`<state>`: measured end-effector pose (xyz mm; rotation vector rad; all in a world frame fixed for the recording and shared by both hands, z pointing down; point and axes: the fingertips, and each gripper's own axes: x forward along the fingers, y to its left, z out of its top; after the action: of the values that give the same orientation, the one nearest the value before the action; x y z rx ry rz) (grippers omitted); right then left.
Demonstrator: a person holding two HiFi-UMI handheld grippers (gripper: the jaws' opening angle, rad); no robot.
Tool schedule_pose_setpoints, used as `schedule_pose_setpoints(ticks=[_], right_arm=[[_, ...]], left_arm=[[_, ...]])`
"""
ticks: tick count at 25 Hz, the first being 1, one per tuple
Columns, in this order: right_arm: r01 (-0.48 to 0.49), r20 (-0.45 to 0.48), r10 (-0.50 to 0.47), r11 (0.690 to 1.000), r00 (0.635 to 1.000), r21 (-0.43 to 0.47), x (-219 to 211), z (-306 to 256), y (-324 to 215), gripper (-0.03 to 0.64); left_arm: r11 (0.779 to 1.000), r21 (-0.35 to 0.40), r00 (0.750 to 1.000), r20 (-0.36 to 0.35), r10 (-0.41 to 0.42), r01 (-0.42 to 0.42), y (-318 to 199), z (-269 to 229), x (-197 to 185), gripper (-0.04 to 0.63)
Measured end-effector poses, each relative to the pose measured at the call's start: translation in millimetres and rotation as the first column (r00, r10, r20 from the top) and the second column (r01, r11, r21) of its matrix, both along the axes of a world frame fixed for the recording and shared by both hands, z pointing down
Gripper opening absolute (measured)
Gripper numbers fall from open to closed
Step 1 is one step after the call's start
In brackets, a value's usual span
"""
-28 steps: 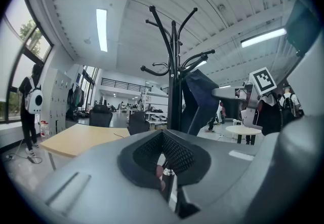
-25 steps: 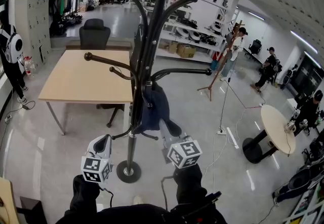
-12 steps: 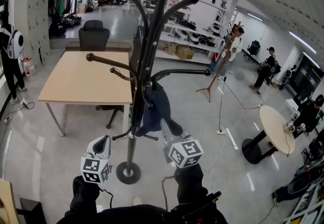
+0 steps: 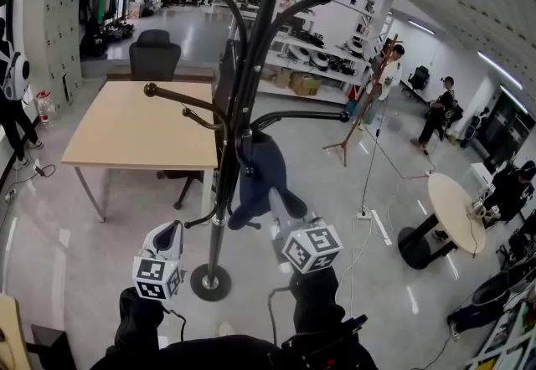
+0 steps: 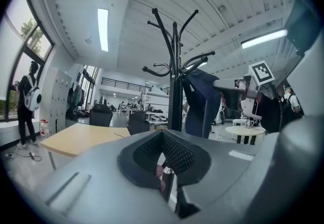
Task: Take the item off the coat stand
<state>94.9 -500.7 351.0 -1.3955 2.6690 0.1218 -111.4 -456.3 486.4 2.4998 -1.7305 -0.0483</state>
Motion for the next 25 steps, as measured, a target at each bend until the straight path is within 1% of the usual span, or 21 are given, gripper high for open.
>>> schedule_pose_setpoints(ticks=[25], right_arm=[[-0.026, 0.022, 0.025, 0.996, 0.999, 0.085, 7, -48, 1, 0.040]], left_arm=[[1.000, 0.002, 1.000, -0.018, -0.009, 0.009, -3, 3, -8, 0.003]])
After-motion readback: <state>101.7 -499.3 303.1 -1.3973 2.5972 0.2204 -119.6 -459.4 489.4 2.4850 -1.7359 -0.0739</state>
